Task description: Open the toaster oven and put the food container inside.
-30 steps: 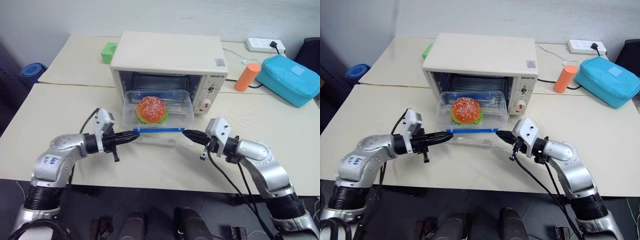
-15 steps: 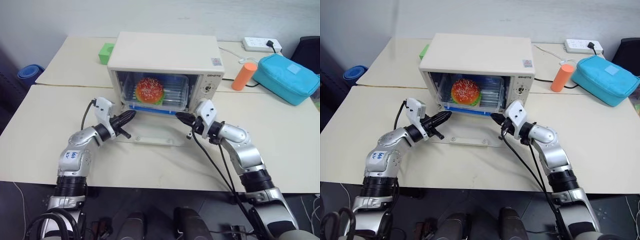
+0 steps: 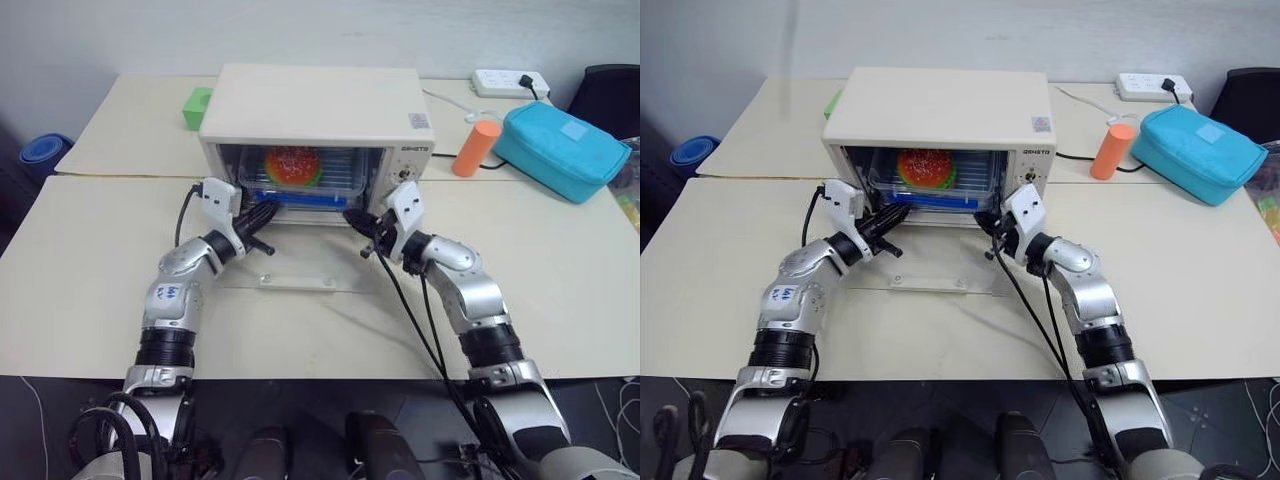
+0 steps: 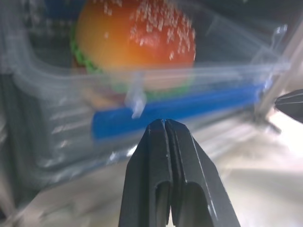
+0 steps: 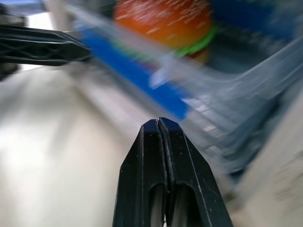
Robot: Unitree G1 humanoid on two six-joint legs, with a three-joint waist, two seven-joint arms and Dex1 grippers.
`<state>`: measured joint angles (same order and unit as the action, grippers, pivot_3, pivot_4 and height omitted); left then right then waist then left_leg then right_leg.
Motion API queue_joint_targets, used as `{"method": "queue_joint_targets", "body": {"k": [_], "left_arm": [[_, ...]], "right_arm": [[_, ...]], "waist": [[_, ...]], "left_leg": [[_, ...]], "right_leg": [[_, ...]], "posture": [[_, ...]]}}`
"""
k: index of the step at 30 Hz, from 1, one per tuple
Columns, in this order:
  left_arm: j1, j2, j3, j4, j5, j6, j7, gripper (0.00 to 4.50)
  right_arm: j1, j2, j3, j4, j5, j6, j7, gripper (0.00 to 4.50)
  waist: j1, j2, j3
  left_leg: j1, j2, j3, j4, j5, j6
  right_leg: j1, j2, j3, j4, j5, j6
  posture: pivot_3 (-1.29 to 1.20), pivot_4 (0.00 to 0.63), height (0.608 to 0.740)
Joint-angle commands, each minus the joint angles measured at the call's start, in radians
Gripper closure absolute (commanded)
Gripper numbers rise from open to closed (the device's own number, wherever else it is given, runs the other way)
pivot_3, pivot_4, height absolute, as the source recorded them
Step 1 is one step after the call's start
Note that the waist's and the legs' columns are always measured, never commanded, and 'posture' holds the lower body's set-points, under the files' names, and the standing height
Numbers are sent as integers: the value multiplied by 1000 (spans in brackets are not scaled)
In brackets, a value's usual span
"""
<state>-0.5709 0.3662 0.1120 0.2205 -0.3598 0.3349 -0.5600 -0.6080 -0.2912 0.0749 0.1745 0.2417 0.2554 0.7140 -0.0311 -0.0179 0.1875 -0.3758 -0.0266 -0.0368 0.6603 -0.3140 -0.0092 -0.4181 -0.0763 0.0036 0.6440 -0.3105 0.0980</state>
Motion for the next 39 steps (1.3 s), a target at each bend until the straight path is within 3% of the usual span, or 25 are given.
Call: {"method": "queue_joint_targets", "body": {"k": [1,5,8,10,15,20,25,33,39], "left_arm": [[102,129,60,-198,-93,107,-118,4065],[233,283,152,-327,-221,109,-340,3118],[342,404,211,-321,-246,-85,-665,2211],[370,456,241,-274,-283,-150,-829,1617],[356,540,231,-136,-264,-218,-1009,64],[340,534,217,-83,-262,-243,-991,22],[385,508,270,-156,-348,-124,-891,22],[480,436,411,-293,-454,-7,-696,22],[593,435,401,-347,-388,-92,-757,22]], "right_arm": [[76,-89,-64,-227,106,86,68,4500],[184,-219,-147,-305,171,84,162,4500],[251,-352,-139,-190,87,-89,295,4500],[261,-375,-134,-88,76,-175,352,4500],[232,-350,-79,102,48,-361,476,4500],[200,-280,-49,180,59,-453,537,4500],[179,-187,-77,110,160,-419,531,4500],[133,-94,-158,-74,311,-265,369,4500],[129,-252,-74,8,109,-254,386,4500]], "waist": [[1,0,0],[6,0,0],[9,0,0],[8,0,0],[3,2,1],[0,2,1],[1,2,1],[4,3,2],[7,3,2]], "left_leg": [[0,0,0,-1,0,0],[-1,0,-1,0,-1,1],[2,0,-2,0,-1,2],[6,0,-1,-4,-1,2],[6,0,-1,-8,0,2],[6,2,0,-9,0,2],[5,1,0,-8,0,2],[5,2,-1,-7,0,1],[5,1,0,-8,-1,2]], "right_leg": [[0,0,0,0,0,0],[0,-1,0,-3,0,0],[6,-2,-1,-11,0,0],[9,-2,-1,-16,0,-1],[8,-2,-1,-16,0,-1],[6,-1,-1,-14,0,-1],[5,-1,-1,-14,0,-1],[5,-1,-1,-13,0,-1],[5,-2,-1,-15,0,-1]], "posture": [[0,150,740],[0,150,740],[0,150,740],[0,150,740],[0,150,740],[0,150,740],[0,150,740],[0,150,740],[0,150,740]]}}
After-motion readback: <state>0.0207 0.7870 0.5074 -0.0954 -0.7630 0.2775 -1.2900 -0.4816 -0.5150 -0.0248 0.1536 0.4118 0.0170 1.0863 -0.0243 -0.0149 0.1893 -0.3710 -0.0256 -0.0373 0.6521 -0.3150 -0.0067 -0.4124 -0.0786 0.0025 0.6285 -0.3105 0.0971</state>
